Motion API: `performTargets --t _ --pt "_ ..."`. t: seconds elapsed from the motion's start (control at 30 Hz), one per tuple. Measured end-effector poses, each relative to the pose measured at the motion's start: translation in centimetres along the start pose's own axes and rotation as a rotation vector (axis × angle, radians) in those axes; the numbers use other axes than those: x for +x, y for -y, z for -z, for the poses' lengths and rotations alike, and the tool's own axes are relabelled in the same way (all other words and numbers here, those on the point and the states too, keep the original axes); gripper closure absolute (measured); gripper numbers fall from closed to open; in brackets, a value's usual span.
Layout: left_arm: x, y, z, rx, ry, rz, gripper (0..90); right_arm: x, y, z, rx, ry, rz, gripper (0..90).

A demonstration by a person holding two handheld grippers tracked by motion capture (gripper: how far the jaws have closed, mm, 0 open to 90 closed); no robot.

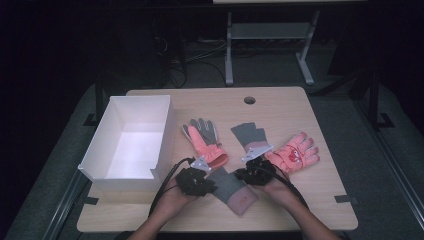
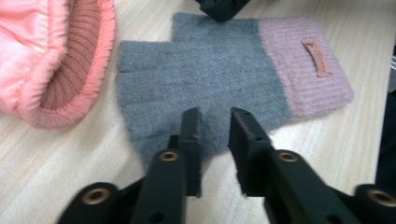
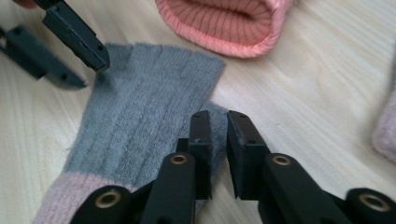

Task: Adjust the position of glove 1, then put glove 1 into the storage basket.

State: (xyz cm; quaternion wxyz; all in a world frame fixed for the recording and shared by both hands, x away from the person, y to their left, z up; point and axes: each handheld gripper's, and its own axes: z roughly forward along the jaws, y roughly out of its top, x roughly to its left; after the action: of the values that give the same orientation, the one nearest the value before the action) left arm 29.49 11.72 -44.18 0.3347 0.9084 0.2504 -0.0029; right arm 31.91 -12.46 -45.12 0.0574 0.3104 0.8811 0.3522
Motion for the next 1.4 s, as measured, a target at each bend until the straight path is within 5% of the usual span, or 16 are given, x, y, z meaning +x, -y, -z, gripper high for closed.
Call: performTargets --t 0.23,0.47,0.53,1.0,1.4 --pt "-0.3 0.9 0.6 -0.003 -0.033 0.004 44.1 -0.7 -0.4 1.1 -0.022 0.012 -0.014 73.4" --pt "-0.7 1.8 0.9 -0.010 -0.059 -0.005 29.3 -1.5 -0.8 1.7 -0.020 0.028 -0.050 70.2" --pt "-0.8 2.2 1.0 -0.029 -0.060 0.020 26.6 -2.1 -1.2 1.9 -0.021 0.046 -0.055 71.2" --pt "-0.6 3.0 1.7 -0.049 -0.071 0.032 25.6 -6.0 -3.5 3.4 -0.065 0.140 -0.125 72.3" --pt "-0.8 4.5 2.4 -0.046 -0.084 0.062 26.0 -10.1 -4.6 1.4 -0.017 0.200 -0.193 72.1"
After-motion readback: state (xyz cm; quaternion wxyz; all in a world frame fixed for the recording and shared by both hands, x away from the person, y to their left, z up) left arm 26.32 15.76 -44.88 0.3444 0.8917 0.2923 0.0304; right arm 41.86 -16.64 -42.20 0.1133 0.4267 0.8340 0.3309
